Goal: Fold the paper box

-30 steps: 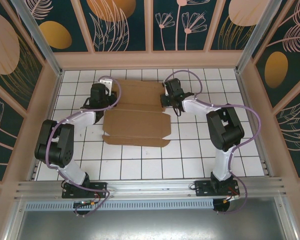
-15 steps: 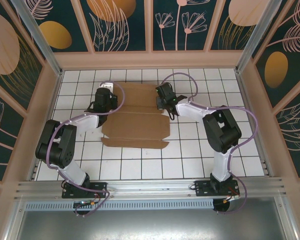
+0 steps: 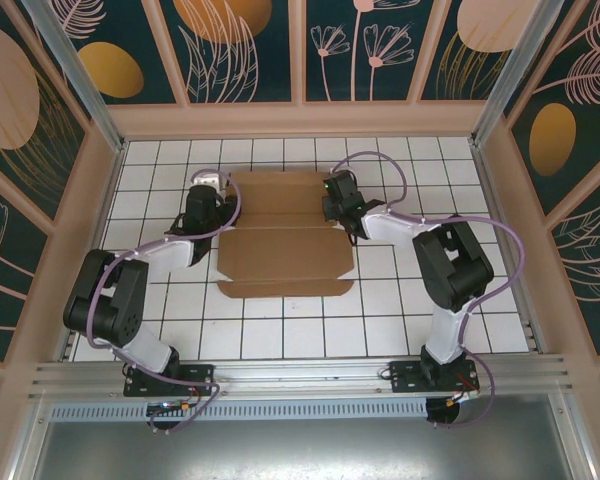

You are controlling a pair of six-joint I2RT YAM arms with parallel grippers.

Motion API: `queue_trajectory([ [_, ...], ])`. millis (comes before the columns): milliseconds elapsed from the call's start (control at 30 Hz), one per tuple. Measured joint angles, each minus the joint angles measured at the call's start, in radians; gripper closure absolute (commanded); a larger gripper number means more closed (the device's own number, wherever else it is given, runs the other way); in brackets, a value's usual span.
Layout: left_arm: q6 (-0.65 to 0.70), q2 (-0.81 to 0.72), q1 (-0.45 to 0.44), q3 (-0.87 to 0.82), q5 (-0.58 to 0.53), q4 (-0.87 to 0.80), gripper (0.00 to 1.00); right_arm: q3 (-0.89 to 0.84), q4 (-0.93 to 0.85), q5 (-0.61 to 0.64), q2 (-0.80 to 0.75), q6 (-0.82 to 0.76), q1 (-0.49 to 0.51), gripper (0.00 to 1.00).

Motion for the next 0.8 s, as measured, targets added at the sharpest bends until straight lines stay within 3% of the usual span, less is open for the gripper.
queue_trajectory([
  [67, -0.027, -0.040, 0.000, -0.025, 0.033, 0.010, 0.42, -0.008, 0.018, -0.023, 0.000, -0.019, -0.018, 0.59],
  [200, -0.082, -0.140, 0.000, -0.080, 0.099, 0.031, 0.39, -0.042, 0.053, -0.062, -0.022, -0.060, -0.045, 0.39],
  [367, -0.127, -0.219, 0.005, -0.117, 0.127, 0.061, 0.39, -0.108, 0.090, -0.096, -0.091, -0.105, -0.051, 0.34],
  [633, -0.163, -0.218, 0.007, -0.144, 0.166, 0.094, 0.43, -0.147, 0.164, -0.155, -0.159, -0.148, -0.054, 0.33],
  [800, -0.172, -0.375, 0.008, -0.213, 0.170, 0.139, 0.41, -0.285, 0.222, -0.210, -0.307, -0.159, -0.056, 0.28],
])
